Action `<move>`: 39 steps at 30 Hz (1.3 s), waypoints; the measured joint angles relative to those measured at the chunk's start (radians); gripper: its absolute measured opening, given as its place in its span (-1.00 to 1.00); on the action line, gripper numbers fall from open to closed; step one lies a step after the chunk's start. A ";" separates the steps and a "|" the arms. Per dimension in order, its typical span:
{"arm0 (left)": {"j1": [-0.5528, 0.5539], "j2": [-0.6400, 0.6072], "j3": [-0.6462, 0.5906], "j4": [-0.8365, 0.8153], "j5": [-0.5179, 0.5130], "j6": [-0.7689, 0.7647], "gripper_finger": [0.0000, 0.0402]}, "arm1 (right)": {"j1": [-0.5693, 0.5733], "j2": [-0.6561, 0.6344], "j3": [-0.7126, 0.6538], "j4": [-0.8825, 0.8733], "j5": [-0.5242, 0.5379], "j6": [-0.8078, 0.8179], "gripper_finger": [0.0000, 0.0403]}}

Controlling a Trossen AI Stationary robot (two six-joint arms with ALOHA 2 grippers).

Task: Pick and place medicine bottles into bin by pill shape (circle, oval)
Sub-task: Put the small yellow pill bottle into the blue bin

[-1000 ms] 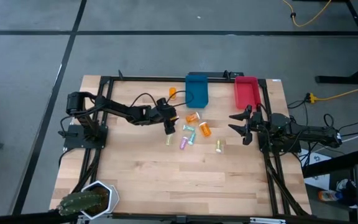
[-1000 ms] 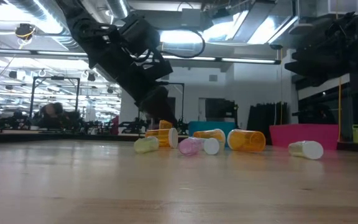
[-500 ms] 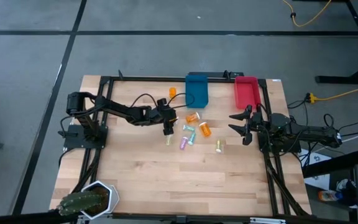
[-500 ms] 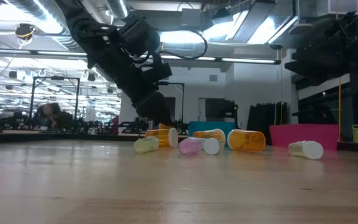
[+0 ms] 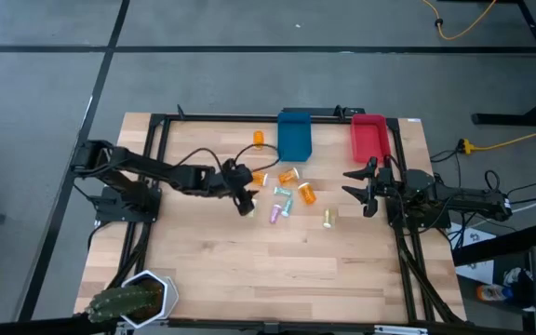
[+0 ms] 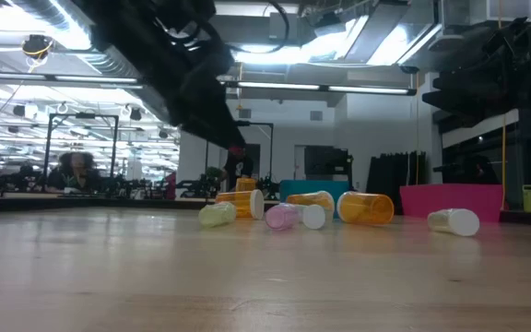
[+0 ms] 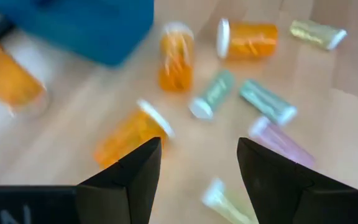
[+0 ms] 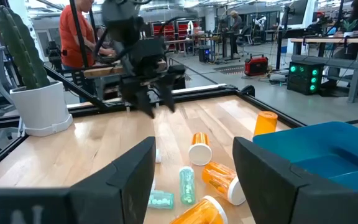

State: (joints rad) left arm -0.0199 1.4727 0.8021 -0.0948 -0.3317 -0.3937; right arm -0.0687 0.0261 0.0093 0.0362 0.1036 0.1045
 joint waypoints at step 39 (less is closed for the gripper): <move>-0.147 0.217 0.000 -0.009 -0.096 -0.481 0.03 | 0.000 0.000 0.000 0.000 -0.003 0.025 0.08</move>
State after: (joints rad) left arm -0.1669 1.6895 0.8024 -0.1041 -0.4281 -0.8749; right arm -0.0686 0.0261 0.0093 0.0360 0.1010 0.1299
